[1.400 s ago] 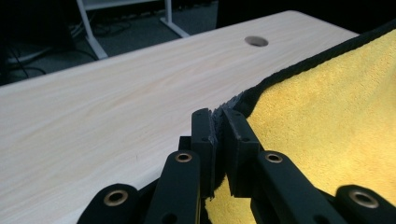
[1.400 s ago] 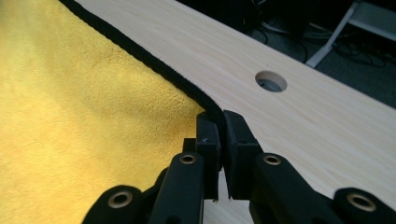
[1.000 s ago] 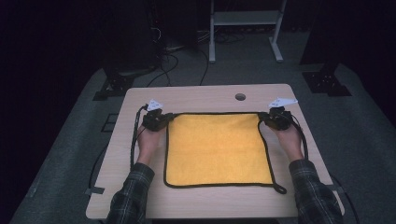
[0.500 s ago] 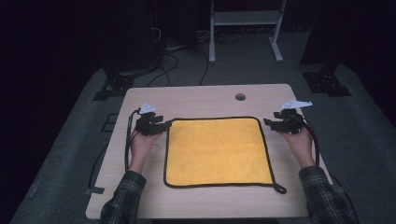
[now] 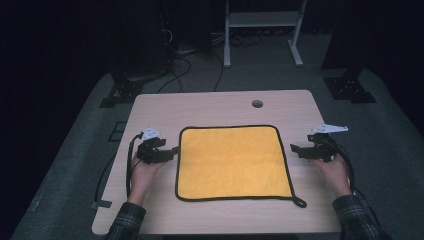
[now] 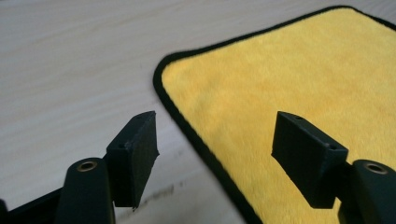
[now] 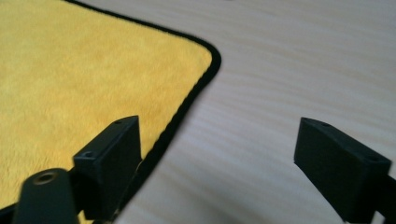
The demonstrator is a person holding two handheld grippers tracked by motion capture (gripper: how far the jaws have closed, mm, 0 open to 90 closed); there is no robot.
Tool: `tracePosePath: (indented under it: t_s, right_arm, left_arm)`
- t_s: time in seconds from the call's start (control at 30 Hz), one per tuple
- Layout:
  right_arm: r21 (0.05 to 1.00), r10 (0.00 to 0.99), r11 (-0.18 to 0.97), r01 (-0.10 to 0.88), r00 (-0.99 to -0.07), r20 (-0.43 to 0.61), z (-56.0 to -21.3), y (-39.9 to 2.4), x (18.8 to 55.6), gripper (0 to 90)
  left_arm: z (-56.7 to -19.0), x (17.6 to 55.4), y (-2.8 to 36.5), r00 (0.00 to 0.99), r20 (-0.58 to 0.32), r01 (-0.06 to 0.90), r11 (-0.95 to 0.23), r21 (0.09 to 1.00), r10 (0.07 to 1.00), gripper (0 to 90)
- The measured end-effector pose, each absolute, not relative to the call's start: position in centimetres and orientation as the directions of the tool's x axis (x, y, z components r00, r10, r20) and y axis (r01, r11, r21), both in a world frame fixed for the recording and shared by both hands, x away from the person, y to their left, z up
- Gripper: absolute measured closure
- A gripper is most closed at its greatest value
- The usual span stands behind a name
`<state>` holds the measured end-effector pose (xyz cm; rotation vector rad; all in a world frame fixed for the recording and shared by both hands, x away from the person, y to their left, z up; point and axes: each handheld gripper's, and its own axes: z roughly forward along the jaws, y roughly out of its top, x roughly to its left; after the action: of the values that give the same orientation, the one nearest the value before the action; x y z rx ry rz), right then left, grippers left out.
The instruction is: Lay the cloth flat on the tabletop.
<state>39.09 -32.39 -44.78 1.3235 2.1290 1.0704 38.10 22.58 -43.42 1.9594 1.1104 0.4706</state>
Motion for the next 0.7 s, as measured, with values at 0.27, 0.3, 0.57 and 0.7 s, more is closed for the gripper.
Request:
tracePosePath:
  t_s: [0.27, 0.3, 0.57, 0.7]
  right_arm:
    - [0.734, 0.897, 0.318, 0.6, -0.442, -0.028, -46.5, -32.0, 37.8, 6.5]
    - [0.729, 0.9, 0.319, 0.606, -0.435, -0.033, -46.8, -32.0, 37.7, 4.3]
    - [0.699, 0.913, 0.295, 0.652, -0.408, -0.004, -48.3, -33.2, 37.5, 1.8]
    - [0.704, 0.921, 0.268, 0.658, -0.389, 0.013, -48.6, -33.7, 37.5, 1.1]
  left_arm:
    - [-44.9, 36.2, 22.7, 0.546, -0.045, 0.545, -0.315, 0.777, 0.836, 25.3]
    - [-45.1, 36.1, 22.6, 0.546, -0.043, 0.543, -0.314, 0.779, 0.837, 25.2]
    - [-46.1, 37.1, 21.9, 0.545, -0.01, 0.55, -0.348, 0.759, 0.838, 24.1]
    - [-46.5, 37.9, 21.2, 0.548, -0.002, 0.55, -0.358, 0.754, 0.837, 25.1]
